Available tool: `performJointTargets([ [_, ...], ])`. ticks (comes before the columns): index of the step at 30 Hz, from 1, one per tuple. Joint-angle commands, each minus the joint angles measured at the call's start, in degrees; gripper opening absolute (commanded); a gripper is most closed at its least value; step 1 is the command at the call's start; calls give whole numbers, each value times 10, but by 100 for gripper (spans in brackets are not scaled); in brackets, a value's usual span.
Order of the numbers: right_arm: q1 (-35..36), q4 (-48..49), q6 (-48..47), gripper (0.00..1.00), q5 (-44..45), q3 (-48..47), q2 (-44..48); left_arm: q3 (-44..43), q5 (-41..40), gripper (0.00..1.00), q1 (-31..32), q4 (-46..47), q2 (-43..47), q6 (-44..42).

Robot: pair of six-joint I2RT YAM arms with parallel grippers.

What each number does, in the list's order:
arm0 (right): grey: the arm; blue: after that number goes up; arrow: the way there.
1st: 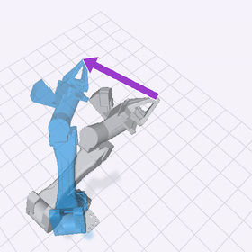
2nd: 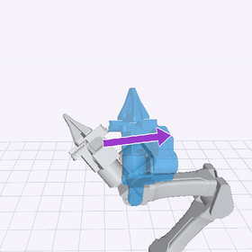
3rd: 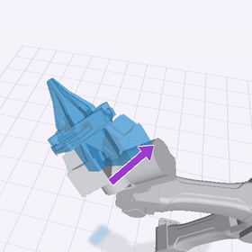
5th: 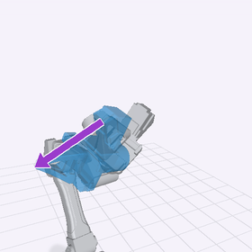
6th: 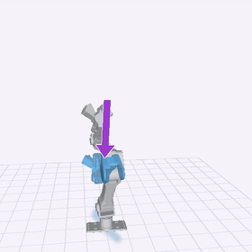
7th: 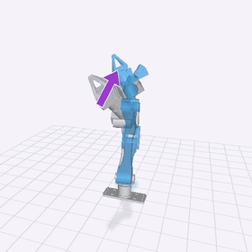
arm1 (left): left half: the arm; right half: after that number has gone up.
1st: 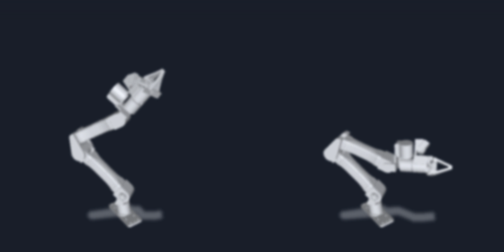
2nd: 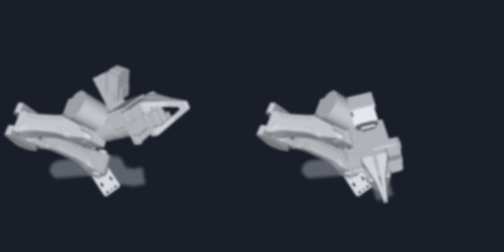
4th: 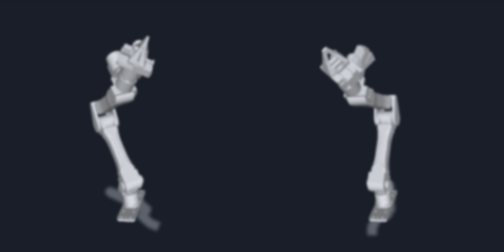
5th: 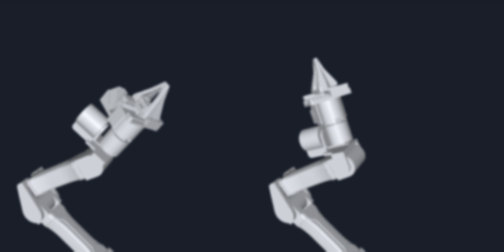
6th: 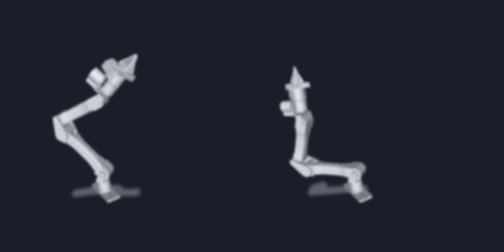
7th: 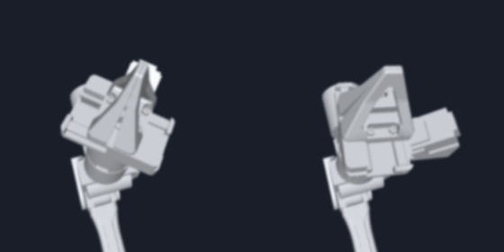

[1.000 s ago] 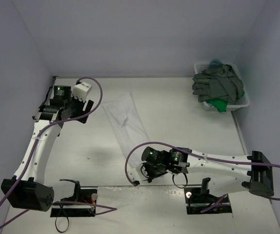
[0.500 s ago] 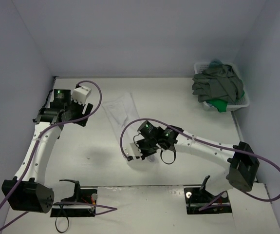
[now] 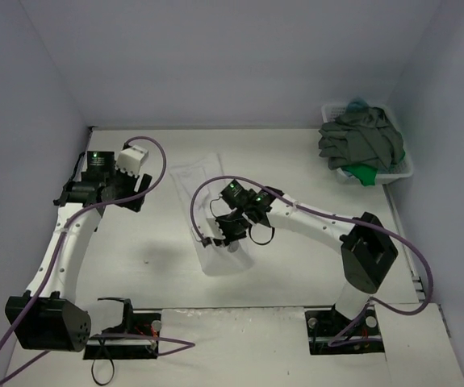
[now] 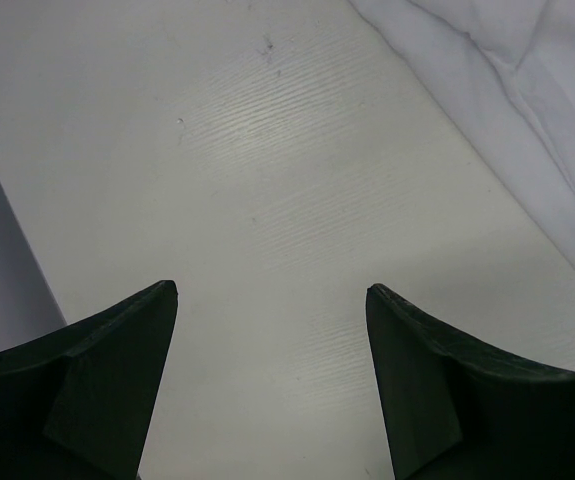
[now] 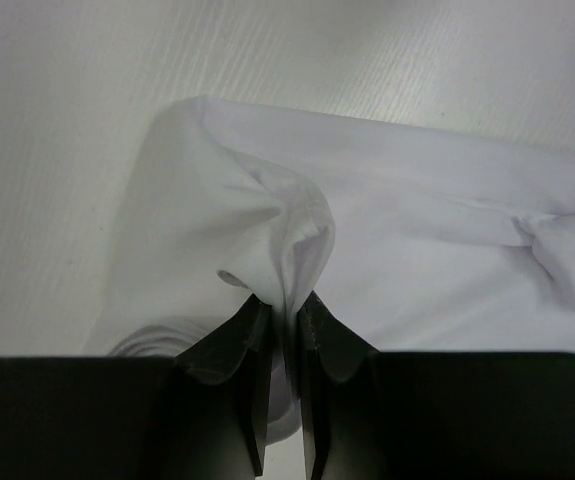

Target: Fold and stack the t-shirts

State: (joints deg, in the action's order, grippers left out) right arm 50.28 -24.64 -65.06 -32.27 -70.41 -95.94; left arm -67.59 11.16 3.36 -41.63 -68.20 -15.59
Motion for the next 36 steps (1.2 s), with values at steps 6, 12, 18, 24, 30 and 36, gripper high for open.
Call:
performJointTargets([
  [6, -21, 4, -15, 12, -51, -89, -43, -17, 24, 70, -8, 42, -3, 4],
  [12, -32, 1, -24, 12, -57, -144, -82, -11, 38, 71, -8, 48, -17, 13],
  [18, -38, 0, -31, 13, -60, -194, -124, -6, 40, 70, -8, 53, -27, 9],
  [24, -42, -1, -39, 13, -60, -234, -164, -2, 48, 70, -8, 61, -41, 10],
  [30, -46, -1, -46, 13, -59, -272, -204, 11, 51, 71, -8, 73, -47, 10],
  [36, -48, -1, -52, 14, -53, -305, -244, 27, 53, 70, -9, 87, -54, 11],
])
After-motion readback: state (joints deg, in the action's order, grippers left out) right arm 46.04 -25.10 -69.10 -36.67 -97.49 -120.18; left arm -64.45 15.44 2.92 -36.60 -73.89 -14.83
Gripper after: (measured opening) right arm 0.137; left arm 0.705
